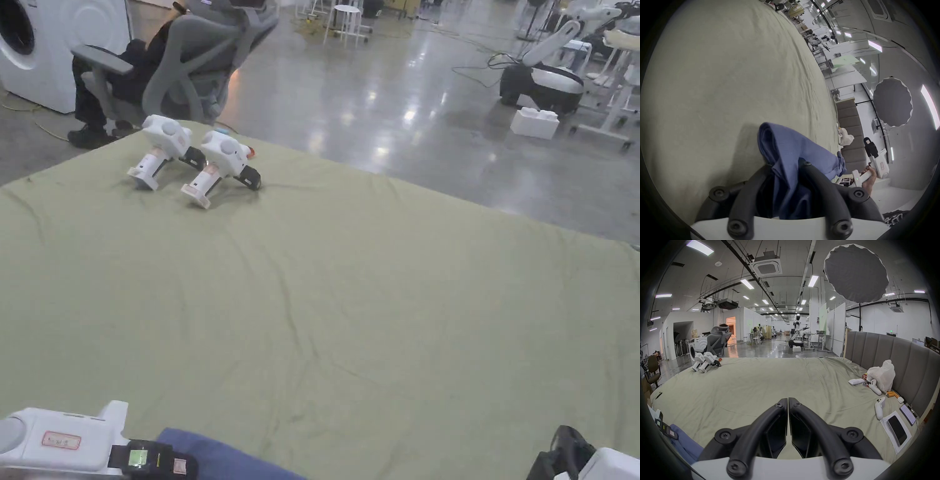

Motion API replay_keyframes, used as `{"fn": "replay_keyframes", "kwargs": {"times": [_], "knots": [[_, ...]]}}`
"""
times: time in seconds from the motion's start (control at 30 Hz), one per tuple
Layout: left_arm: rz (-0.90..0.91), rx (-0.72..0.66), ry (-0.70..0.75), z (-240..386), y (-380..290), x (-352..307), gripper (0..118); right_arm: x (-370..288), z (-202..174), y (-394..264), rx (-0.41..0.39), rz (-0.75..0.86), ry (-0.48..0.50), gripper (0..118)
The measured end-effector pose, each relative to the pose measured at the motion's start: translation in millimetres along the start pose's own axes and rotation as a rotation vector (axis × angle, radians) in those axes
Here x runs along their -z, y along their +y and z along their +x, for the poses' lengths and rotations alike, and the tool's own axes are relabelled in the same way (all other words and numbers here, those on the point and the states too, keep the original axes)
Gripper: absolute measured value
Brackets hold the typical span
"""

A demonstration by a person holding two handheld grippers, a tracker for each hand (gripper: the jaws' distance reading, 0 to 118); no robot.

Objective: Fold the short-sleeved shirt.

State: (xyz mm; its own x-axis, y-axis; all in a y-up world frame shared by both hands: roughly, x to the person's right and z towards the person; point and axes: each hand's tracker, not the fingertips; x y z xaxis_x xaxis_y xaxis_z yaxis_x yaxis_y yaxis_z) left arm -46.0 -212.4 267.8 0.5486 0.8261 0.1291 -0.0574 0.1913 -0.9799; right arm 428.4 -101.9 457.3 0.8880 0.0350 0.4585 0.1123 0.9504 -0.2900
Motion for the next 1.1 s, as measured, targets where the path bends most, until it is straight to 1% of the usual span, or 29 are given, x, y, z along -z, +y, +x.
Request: {"fn": "replay_keyframes", "kwargs": {"times": [0.03,0.07,0.1,0.17,0.27,0.33,0.43,0.47,0.53,0.57,0.67,0.73,0.83,0.97,1.03,1.1], "knots": [[0.013,0.004,-0.012,3.4,-2.5,-1.6,17,0.2,-0.4,0.0,-0.004,0.000,0.001,1],[0.027,0.018,0.006,-8.1,14.8,-7.2,15,0.4,-0.3,0.3,-0.004,0.000,0.003,1],[0.024,0.031,0.036,-4.9,14.7,-7.2,14,1.0,0.3,0.9,-0.004,0.002,0.009,1],[0.033,0.095,0.071,6.1,9.2,-10.5,12,3.4,2.1,2.7,0.001,0.004,0.000,1],[0.063,0.141,0.105,17.5,15.0,-28.1,10,5.5,7.5,5.3,0.022,0.000,-0.002,1],[0.110,0.208,0.148,32.0,12.6,-39.5,10,5.5,8.7,5.6,0.015,0.000,-0.003,1],[0.179,0.230,0.215,45.9,18.2,-62.3,10,4.6,9.7,5.7,0.008,0.002,-0.003,1],[0.201,0.243,0.241,61.5,14.9,-73.2,10,4.7,10.4,5.7,0.010,-0.001,0.002,1],[0.233,0.256,0.334,71.8,16.7,-90.8,10,4.5,12.3,5.1,0.034,0.002,0.019,1],[0.237,0.288,0.373,76.4,16.1,-100.2,10,4.5,12.4,5.4,0.040,0.000,0.022,1],[0.256,0.280,0.515,82.8,16.3,-114.4,10,5.3,9.4,5.1,0.031,0.003,0.027,1],[0.258,0.285,0.544,89.0,9.1,-114.0,10,6.6,7.0,4.6,0.032,0.003,0.036,1],[0.265,0.255,0.487,103.0,-2.5,-111.1,10,9.0,3.2,2.3,0.040,-0.002,0.052,1],[0.248,0.213,0.309,133.3,-23.7,-98.9,10,9.0,-1.0,1.0,0.042,-0.009,0.068,1],[0.232,0.207,0.249,139.0,-25.0,-93.1,10,8.7,-1.5,0.2,0.040,-0.009,0.073,1],[0.209,0.217,0.220,152.9,-33.2,-78.7,11,8.3,-1.4,-1.3,0.039,-0.010,0.075,1]]}}
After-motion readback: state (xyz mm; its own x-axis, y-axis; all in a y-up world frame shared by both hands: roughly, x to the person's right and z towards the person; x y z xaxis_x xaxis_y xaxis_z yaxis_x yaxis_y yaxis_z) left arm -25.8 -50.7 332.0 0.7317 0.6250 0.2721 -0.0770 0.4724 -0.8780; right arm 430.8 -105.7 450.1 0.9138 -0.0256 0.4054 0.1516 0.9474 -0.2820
